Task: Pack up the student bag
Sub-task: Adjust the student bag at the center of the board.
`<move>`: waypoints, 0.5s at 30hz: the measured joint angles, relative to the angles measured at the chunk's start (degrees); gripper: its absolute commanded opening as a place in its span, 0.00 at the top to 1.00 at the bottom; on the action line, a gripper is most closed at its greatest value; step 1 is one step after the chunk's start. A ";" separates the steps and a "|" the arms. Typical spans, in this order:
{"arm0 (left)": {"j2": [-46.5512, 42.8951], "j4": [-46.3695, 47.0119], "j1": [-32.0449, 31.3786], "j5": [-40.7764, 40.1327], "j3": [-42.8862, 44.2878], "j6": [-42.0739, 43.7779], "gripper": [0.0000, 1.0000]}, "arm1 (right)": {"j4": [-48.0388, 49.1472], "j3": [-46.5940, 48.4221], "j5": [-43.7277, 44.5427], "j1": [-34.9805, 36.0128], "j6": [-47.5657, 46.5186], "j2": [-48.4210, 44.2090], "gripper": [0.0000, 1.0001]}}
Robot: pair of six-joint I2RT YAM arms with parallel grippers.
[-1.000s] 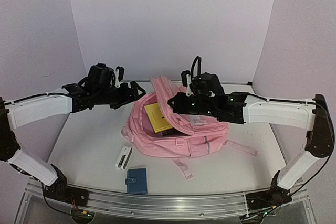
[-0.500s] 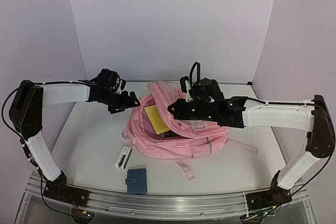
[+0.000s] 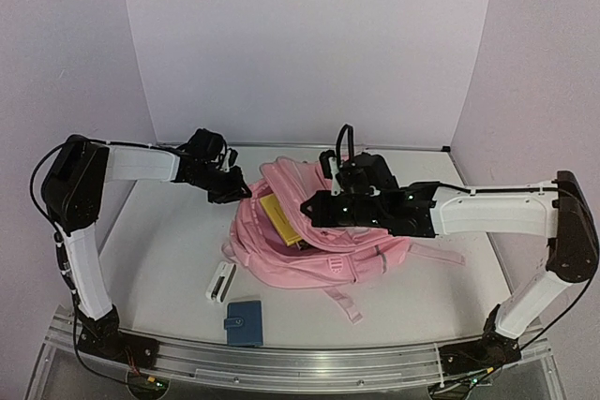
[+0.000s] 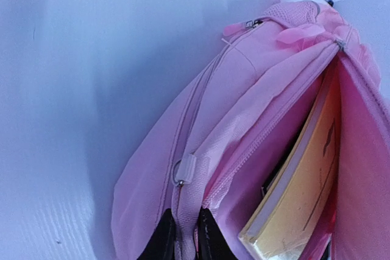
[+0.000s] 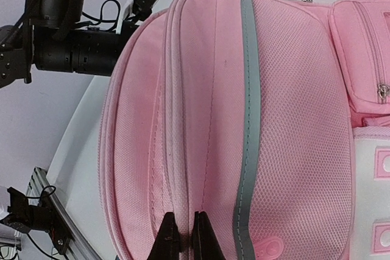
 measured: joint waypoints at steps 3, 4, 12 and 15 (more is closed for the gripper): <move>-2.00 3.32 -0.10 1.12 -4.03 -2.52 1.00 | -0.09 -0.09 -0.46 -0.17 -0.87 0.60 1.00; -2.95 4.61 -0.13 1.43 -5.54 -3.21 1.00 | -0.10 -0.11 -0.81 -0.32 -1.35 0.96 1.00; -13.53 10.96 -1.16 1.96 -17.26 -8.72 1.00 | 0.05 -0.10 -4.04 -2.35 -7.05 3.70 0.99; -17.33 13.13 -3.14 -0.01 -21.40 -11.72 1.00 | 0.24 0.29 -5.93 -3.87 -9.21 5.39 0.83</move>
